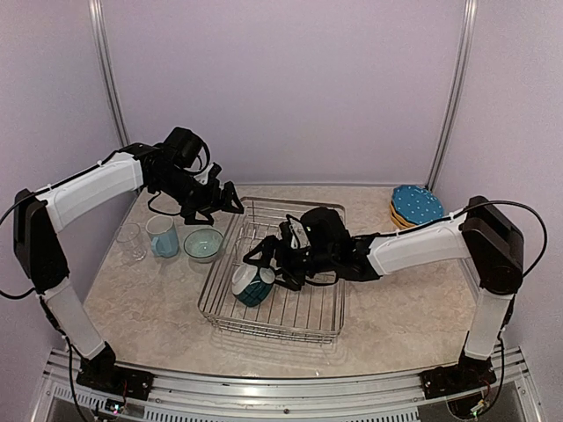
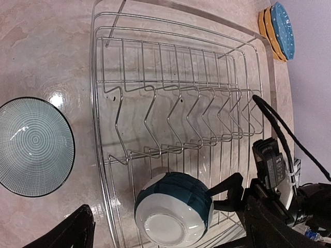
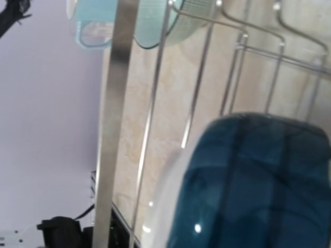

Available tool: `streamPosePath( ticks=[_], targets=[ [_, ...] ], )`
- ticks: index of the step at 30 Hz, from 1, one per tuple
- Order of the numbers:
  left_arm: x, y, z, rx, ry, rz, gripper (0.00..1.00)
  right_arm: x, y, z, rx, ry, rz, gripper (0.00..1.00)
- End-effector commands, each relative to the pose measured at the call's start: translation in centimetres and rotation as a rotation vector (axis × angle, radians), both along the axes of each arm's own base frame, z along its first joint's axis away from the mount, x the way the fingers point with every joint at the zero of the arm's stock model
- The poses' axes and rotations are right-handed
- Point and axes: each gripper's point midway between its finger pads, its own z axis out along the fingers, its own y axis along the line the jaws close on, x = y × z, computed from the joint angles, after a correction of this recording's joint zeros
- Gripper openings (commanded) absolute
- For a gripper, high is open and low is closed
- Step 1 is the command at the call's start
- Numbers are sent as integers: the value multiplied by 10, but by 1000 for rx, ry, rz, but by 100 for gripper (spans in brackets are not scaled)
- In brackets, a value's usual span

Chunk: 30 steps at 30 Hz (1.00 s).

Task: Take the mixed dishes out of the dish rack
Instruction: Grab the bowl from the dish rack.

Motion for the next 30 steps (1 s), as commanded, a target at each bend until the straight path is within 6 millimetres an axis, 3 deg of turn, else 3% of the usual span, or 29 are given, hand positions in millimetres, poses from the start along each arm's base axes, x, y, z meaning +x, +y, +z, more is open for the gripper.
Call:
streamPosePath(
  ticks=[1,5,10,17,21,30],
  targets=[
    [0,-1,-4,22,-4,-18,96,-1,21,16,119,-15,33,97],
    [-1,-1,-4,24,-4,-18,96,1,28,13,164,5,38,89],
    [0,0,-4,28,-6,-16,96,-2,35,12,237,45,58,69],
    [1,1,-4,32,-9,-12,96,-5,39,10,275,65,79,51],
    [1,1,-5,32,-8,-13,96,-5,40,7,288,87,83,36],
    [1,1,-4,28,-7,-13,96,-3,52,-6,314,127,106,19]
  ],
)
